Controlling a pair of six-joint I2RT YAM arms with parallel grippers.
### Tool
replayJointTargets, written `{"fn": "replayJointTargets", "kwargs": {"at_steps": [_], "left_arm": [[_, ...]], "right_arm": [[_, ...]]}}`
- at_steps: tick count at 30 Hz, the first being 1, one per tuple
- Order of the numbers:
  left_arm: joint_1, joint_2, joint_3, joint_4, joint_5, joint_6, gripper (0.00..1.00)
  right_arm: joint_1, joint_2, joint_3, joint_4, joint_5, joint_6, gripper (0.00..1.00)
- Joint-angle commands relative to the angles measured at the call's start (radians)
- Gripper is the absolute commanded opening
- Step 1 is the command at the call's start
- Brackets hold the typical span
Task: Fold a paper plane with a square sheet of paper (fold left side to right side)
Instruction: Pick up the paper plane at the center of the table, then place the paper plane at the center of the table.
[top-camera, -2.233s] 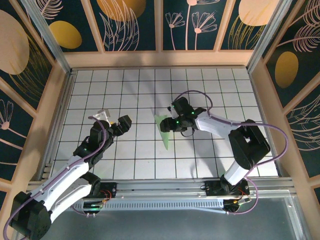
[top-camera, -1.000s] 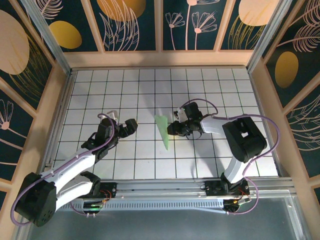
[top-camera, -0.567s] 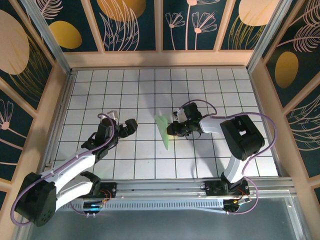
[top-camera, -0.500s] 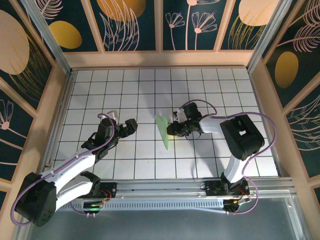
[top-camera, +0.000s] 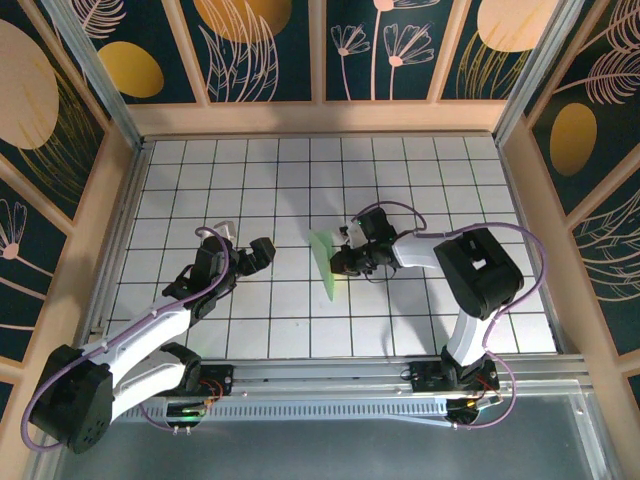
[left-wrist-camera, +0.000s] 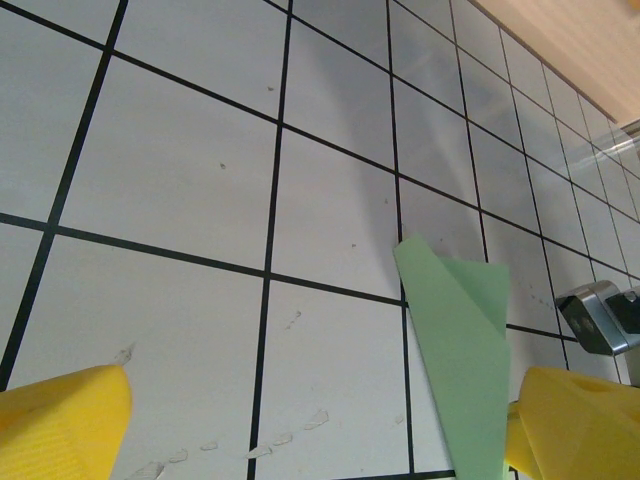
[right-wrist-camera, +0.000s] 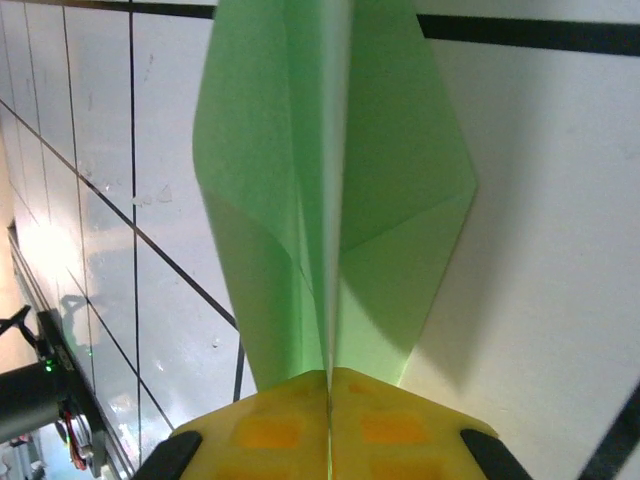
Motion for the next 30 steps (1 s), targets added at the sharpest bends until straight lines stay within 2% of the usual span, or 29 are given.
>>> {"fn": "replayJointTargets", "kwargs": {"at_steps": [1, 9, 15, 20, 30], "left_arm": [[0.005, -0.013, 0.008, 0.008, -0.006, 0.001, 0.99], [0.005, -0.011, 0.008, 0.004, -0.014, 0.007, 0.99], [0.006, -0.004, 0.011, 0.004, -0.013, 0.009, 0.99], [0.005, -0.006, 0.01, -0.003, -0.012, 0.007, 0.98], [0.005, 0.001, 0.009, -0.004, -0.013, 0.009, 0.99]], "right_arm": [[0.014, -0.059, 0.057, -0.094, 0.085, -0.007, 0.05], [0.035, -0.131, 0.206, -0.46, 0.415, -0.036, 0.02], [0.068, -0.061, 0.316, -0.613, 0.589, -0.04, 0.02], [0.083, -0.007, 0.365, -0.635, 0.645, -0.032, 0.02], [0.086, 0.033, 0.371, -0.626, 0.651, -0.027, 0.07]]}}
